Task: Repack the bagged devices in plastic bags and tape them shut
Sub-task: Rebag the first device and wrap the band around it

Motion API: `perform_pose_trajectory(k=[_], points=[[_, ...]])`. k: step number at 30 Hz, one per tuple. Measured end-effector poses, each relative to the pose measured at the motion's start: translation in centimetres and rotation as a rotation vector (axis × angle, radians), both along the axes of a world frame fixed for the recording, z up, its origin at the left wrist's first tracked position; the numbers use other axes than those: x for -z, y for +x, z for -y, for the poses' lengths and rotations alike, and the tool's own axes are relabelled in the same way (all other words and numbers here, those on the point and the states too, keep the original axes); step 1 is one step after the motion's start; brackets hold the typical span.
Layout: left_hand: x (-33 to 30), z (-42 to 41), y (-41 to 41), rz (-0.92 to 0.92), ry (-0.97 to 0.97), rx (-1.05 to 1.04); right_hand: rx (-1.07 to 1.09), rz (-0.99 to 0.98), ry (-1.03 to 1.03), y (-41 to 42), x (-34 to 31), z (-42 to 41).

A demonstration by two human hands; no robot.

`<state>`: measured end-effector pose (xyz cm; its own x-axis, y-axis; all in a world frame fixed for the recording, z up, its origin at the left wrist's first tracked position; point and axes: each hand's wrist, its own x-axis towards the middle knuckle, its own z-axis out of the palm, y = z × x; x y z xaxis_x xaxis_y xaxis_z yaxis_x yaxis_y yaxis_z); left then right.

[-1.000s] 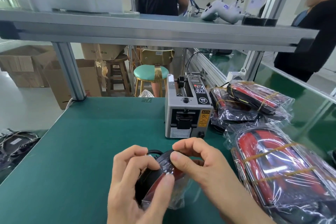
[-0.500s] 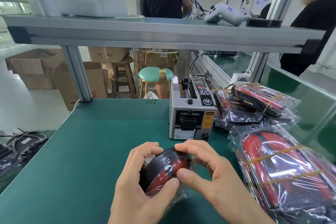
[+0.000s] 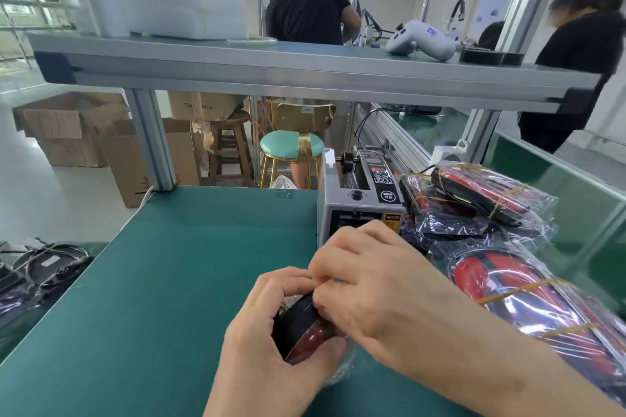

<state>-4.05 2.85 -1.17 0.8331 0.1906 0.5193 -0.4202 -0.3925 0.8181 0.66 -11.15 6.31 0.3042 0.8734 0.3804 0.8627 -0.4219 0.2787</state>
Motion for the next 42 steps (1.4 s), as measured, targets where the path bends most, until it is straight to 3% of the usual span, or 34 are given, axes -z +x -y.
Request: perform_pose_trajectory(k=[5,8,11,15,18,20,24,26,28,30,33,37,42], points=[[-0.3,0.0,-0.1,-0.015,-0.033,-0.014,0.030,0.103,-0.093,0.7,0.5,-0.7],[0.0,0.0,-0.1,-0.017,-0.017,-0.023,0.135,0.017,0.024,1.1,1.0,-0.4],[0.4,-0.2,-0.1,-0.032,-0.032,-0.017,0.190,-0.305,0.315,1.3,2.0,0.7],[0.7,-0.8,0.0,-0.091,-0.238,0.068,0.304,-0.966,0.646,1.2,4.2,3.1],[1.3,-1.8,0.2,-0.088,-0.539,0.164,0.266,-1.315,0.585,0.7,6.8,4.4],[2.3,-2.4,0.4,-0.072,-0.737,0.209,0.218,-1.433,0.526,0.5,7.9,4.3],[4.2,-3.0,0.5,-0.107,-0.863,0.291,0.231,-1.258,0.681,1.0,8.5,3.8],[4.6,-3.7,0.6,-0.137,-0.832,0.324,0.251,-1.112,0.655,1.3,8.5,3.7],[4.6,-4.5,0.7,-0.115,-0.635,0.318,0.322,-0.843,0.539,1.4,8.7,3.5],[4.4,-4.4,0.6,-0.101,-0.315,0.231,0.356,-0.637,0.432,1.7,8.9,3.0],[4.8,-3.3,0.5,-0.029,0.002,-0.053,0.397,-0.543,0.399,1.8,9.6,2.3],[6.1,-2.1,0.8,0.173,0.170,-0.312,0.408,-0.441,0.430,1.4,10.1,1.3],[7.0,-1.7,0.6,0.286,0.203,-0.376,0.426,-0.302,0.450,1.1,10.7,0.4]])
